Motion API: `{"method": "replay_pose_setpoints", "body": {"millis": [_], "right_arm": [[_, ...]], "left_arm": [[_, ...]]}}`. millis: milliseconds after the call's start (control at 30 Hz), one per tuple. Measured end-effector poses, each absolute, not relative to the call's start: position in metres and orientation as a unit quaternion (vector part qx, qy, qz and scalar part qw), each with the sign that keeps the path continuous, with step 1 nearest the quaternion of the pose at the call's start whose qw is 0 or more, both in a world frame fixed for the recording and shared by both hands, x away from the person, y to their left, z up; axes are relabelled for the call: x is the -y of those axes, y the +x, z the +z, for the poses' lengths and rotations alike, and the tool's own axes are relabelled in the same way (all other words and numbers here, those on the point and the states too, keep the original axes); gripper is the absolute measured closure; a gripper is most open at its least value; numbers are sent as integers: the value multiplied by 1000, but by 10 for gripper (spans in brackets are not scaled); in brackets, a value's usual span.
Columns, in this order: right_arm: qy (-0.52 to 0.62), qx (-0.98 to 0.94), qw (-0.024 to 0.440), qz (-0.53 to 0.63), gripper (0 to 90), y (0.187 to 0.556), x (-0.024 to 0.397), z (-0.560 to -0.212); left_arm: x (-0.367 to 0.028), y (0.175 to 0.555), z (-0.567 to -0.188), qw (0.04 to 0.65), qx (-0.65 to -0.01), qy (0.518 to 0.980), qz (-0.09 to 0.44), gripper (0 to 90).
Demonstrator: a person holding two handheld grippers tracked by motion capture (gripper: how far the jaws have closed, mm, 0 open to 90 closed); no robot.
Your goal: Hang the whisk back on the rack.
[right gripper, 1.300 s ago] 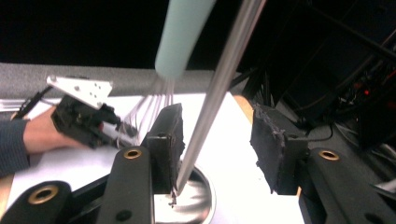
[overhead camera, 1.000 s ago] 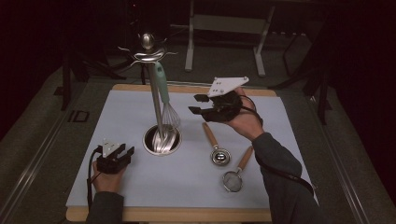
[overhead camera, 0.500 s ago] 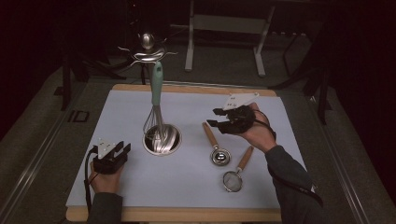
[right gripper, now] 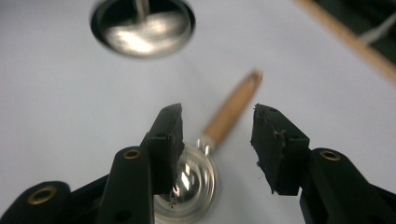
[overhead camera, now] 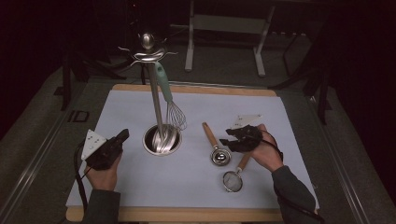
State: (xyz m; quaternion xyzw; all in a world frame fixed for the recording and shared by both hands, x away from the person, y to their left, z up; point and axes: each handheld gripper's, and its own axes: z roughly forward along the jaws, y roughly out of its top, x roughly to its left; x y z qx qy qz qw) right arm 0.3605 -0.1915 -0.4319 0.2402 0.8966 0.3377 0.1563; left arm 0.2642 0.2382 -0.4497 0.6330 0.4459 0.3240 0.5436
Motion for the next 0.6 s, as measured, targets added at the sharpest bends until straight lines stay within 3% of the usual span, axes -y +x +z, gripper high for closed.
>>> {"method": "replay_pose_setpoints", "body": {"millis": [367, 600], "right_arm": [[317, -867, 125, 363, 463, 360, 223, -474], [345, -846, 117, 391, 479, 352, 241, -488]], "left_arm": [[-232, 270, -398, 613, -403, 591, 336, 900], [-230, 274, -376, 647, -384, 565, 337, 900]]}}
